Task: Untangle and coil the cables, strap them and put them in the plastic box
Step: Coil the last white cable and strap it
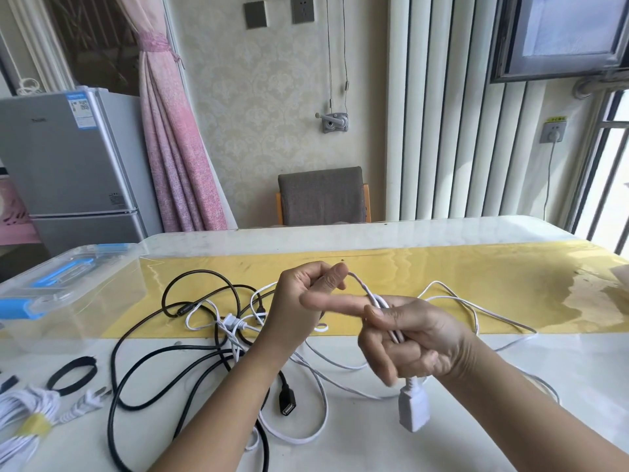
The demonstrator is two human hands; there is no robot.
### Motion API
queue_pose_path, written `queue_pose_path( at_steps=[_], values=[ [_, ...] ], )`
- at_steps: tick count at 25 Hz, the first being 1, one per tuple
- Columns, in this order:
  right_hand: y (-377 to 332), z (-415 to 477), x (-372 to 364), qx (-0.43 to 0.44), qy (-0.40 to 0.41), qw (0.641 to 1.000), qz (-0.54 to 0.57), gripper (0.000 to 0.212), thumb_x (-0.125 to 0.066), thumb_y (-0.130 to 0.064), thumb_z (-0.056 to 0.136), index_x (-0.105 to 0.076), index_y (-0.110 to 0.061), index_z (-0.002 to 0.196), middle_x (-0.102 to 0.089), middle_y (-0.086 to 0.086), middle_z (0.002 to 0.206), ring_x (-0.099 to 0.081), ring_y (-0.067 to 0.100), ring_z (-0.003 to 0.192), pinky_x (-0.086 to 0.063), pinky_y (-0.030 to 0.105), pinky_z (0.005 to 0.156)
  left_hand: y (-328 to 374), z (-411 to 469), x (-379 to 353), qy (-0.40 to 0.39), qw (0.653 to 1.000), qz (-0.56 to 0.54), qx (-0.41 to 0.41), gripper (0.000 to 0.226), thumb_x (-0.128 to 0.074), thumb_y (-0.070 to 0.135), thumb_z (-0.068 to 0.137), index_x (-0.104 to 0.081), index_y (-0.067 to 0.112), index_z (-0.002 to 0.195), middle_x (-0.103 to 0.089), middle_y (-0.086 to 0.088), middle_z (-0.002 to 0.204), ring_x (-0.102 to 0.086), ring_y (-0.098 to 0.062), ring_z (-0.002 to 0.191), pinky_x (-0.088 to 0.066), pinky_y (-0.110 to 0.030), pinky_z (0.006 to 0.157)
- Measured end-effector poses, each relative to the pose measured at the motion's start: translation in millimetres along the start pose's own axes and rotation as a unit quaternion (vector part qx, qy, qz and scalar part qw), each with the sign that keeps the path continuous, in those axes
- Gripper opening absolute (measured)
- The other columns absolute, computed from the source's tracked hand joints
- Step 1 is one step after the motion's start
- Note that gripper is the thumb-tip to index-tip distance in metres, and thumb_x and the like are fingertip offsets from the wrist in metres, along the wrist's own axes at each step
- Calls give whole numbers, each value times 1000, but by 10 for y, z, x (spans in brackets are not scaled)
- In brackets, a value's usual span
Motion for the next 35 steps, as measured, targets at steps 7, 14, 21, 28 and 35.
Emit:
queue_pose_path(
  at_steps=[7, 14, 21, 28, 35],
  values=[
    [-345, -132, 94, 142, 181, 971, -68, 71, -37, 10, 91, -24, -26, 149, -48, 12, 142, -64, 23, 107, -58, 23, 71, -80, -120, -240, -137, 979, 148, 13, 45, -46, 40, 97, -54, 26, 55, -44, 7, 47, -36, -8, 48, -28, -28, 51],
    [-479, -339, 359, 126, 496, 696, -504, 59, -36, -6, 101, -18, -41, 144, -33, -16, 148, -24, -6, 138, -22, 19, 114, -7, -247, -365, -184, 946, 267, 0, 36, -42, 29, 100, -51, 25, 66, -41, 8, 46, -37, -6, 45, -25, -17, 47],
    [-407, -219, 240, 184, 483, 596, -615, 51, -36, 0, 97, -34, -17, 145, -18, -4, 157, -9, 2, 144, -13, 12, 113, 82, -375, -520, -247, 883, 385, -105, 28, -39, 31, 102, -62, 18, 93, -37, 4, 50, -37, -18, 52, -28, -34, 56],
    [-414, -559, 603, -68, 526, 592, -606, 40, -38, -15, 101, -41, -22, 140, -68, 0, 111, -62, 2, 88, -44, 15, 91, 311, -263, -190, -137, 962, 197, -130, 27, -54, 32, 93, -62, 21, 69, -37, 11, 41, -29, -5, 40, -22, -18, 45],
    [-275, -404, 471, -107, 451, 783, -415, 70, -31, -69, 88, -72, -15, 105, -39, 0, 52, -21, 17, 48, -22, 25, 45, 217, -38, 17, -45, 939, -312, 136, 19, -60, 22, 82, -65, 10, 69, -30, 7, 53, -30, -2, 37, -38, -14, 39]
  ],
)
Point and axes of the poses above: each hand's wrist, its own z-axis towards the middle knuckle, its own x-axis out of the back of the hand, y = z × x, the point moved 4 cm from there along z, towards the middle knuckle
